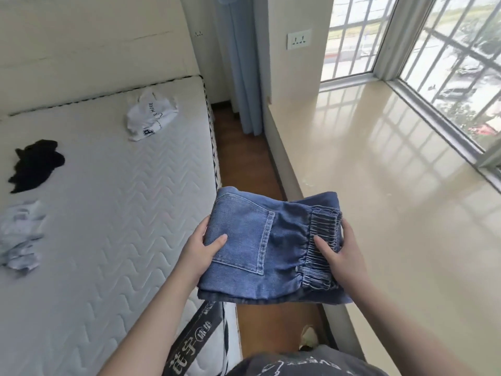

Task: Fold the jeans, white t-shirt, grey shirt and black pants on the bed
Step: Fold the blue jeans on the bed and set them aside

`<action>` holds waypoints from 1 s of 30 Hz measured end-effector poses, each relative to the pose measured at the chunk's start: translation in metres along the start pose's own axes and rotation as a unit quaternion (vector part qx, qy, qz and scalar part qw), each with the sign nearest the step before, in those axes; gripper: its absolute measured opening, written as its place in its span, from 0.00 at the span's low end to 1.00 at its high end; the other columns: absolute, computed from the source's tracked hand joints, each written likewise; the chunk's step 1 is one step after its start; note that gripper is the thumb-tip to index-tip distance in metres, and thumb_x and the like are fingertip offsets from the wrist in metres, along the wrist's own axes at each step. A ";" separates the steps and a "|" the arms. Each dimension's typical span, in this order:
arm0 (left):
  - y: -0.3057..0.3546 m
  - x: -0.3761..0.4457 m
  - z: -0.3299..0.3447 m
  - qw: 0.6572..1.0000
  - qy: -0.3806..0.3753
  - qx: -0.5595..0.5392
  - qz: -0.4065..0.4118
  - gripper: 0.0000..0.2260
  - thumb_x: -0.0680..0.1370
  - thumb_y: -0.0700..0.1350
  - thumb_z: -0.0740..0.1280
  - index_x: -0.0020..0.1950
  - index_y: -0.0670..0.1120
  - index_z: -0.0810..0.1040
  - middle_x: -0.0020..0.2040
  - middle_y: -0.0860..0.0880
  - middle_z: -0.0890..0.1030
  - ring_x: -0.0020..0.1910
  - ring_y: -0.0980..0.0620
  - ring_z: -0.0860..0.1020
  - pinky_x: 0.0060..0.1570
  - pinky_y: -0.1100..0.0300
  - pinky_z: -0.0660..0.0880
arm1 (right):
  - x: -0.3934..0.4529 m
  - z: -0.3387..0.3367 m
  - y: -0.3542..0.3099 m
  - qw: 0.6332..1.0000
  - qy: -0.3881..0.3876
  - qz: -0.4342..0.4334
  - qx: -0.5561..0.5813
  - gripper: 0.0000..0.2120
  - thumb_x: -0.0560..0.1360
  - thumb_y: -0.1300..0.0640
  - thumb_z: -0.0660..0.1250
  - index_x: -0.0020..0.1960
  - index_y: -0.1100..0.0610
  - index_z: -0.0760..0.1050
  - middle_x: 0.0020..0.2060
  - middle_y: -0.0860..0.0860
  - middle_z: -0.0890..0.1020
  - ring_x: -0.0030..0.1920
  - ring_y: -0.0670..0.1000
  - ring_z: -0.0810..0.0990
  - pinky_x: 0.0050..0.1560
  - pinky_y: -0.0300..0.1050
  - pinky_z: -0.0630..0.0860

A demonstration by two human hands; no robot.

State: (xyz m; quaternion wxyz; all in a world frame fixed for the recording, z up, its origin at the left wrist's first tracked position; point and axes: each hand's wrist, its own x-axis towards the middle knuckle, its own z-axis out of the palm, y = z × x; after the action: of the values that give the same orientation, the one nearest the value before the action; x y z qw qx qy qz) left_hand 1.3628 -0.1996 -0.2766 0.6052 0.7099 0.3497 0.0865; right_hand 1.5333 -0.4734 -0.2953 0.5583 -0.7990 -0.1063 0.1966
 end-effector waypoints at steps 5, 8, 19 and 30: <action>0.008 0.023 -0.017 0.998 0.055 -0.021 -0.010 0.27 0.68 0.56 0.74 0.66 0.65 0.72 0.60 0.57 0.82 0.59 0.54 0.80 0.64 0.46 0.74 | 0.052 0.020 -0.024 0.998 -0.057 -0.024 -0.004 0.32 0.74 0.49 0.73 0.71 0.40 0.61 0.54 0.30 0.74 0.51 0.27 0.75 0.49 0.28 0.69; 0.005 0.036 -0.034 0.996 0.085 -0.032 -0.017 0.27 0.70 0.53 0.73 0.68 0.62 0.72 0.60 0.57 0.81 0.59 0.55 0.80 0.65 0.47 0.74 | 0.082 0.043 -0.035 0.994 -0.097 -0.039 -0.012 0.29 0.73 0.48 0.73 0.67 0.37 0.61 0.54 0.28 0.75 0.54 0.30 0.76 0.52 0.31 0.70; -0.044 0.113 -0.150 0.977 0.167 -0.114 -0.071 0.25 0.68 0.52 0.76 0.62 0.67 0.75 0.59 0.56 0.83 0.57 0.54 0.81 0.62 0.51 0.75 | 0.180 0.193 -0.079 0.967 -0.256 -0.011 -0.015 0.32 0.67 0.41 0.76 0.64 0.31 0.63 0.58 0.39 0.80 0.56 0.43 0.81 0.59 0.52 0.77; -0.089 0.187 -0.247 0.970 0.187 -0.045 -0.149 0.27 0.75 0.42 0.73 0.72 0.53 0.69 0.62 0.52 0.80 0.60 0.52 0.79 0.64 0.52 0.73 | 0.244 0.319 -0.085 0.930 -0.332 0.152 -0.025 0.22 0.70 0.55 0.77 0.61 0.55 0.73 0.54 0.53 0.84 0.55 0.55 0.83 0.61 0.60 0.77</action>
State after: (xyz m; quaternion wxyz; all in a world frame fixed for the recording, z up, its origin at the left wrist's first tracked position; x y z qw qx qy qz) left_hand 1.3318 0.1118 -0.3520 0.5664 0.5935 0.5539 0.1422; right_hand 1.6191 -0.0770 -0.3586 0.4343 -0.7080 -0.1676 0.5310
